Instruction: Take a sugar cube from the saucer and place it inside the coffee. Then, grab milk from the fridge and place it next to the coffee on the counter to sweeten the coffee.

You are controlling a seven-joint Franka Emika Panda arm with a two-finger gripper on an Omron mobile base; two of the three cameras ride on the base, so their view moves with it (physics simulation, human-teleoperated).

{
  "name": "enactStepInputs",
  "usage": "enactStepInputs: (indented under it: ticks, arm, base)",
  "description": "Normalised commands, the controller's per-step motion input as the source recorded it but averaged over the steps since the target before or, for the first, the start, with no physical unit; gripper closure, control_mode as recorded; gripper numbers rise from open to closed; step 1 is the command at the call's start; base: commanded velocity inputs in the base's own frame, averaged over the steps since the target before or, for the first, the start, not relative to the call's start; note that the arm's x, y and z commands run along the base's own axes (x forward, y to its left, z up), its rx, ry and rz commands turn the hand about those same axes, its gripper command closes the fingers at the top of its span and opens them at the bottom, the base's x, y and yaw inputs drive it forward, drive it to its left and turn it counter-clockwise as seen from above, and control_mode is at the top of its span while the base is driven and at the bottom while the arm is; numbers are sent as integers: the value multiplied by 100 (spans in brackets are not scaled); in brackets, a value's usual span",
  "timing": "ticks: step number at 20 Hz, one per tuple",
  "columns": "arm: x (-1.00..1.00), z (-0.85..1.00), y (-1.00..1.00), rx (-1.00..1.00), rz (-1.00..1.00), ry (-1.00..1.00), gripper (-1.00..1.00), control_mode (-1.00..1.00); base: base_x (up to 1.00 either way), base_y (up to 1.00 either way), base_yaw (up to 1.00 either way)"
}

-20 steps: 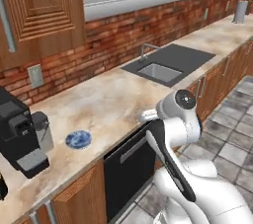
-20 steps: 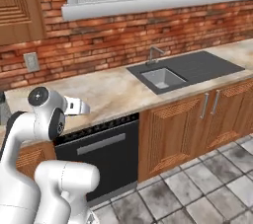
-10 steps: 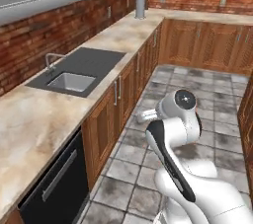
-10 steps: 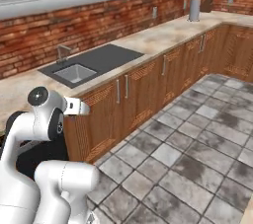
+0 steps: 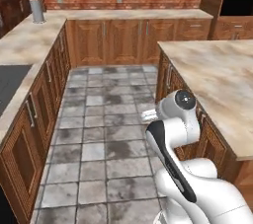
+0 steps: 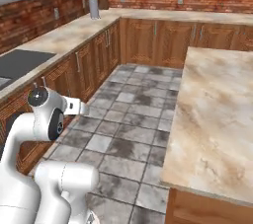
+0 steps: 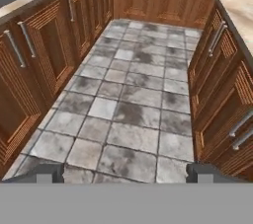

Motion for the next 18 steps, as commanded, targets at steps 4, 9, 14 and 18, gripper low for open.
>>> enactStepInputs:
  ticks: [4, 9, 14, 18]
  arm:
    - [0, 0, 0, 0, 0, 0, -100, 100]
    - [0, 0, 0, 0, 0, 0, -100, 100]
    - [0, 0, 0, 0, 0, 0, -100, 100]
    - [0, 0, 0, 0, 0, 0, -100, 100]
  base:
    - [3, -20, -71]
    - [0, -13, -79]
    - [5, -20, -75]
    - [35, 17, -32]
